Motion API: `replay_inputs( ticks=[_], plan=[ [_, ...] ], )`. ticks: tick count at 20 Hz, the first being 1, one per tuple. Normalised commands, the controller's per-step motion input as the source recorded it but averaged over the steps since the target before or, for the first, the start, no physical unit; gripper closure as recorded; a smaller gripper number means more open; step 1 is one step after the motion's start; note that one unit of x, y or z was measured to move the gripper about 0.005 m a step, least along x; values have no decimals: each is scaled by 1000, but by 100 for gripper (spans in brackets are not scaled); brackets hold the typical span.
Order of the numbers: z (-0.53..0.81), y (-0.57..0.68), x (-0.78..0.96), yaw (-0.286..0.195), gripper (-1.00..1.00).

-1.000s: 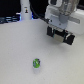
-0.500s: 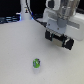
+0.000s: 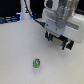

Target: Open the kcup holder, insert the kcup into the holder, and close the kcup holder

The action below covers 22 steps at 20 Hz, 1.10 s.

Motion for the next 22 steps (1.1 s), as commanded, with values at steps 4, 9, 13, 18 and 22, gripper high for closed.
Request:
replay_inputs(
  ticks=[4, 9, 13, 18, 22],
  plan=[
    [201, -611, 387, -196, -100],
    [72, -611, 365, -209, -100],
    [12, -496, 347, -243, -100],
    [-17, -278, 453, -262, -100],
    [-104, -116, 558, -232, -100]
  ],
)
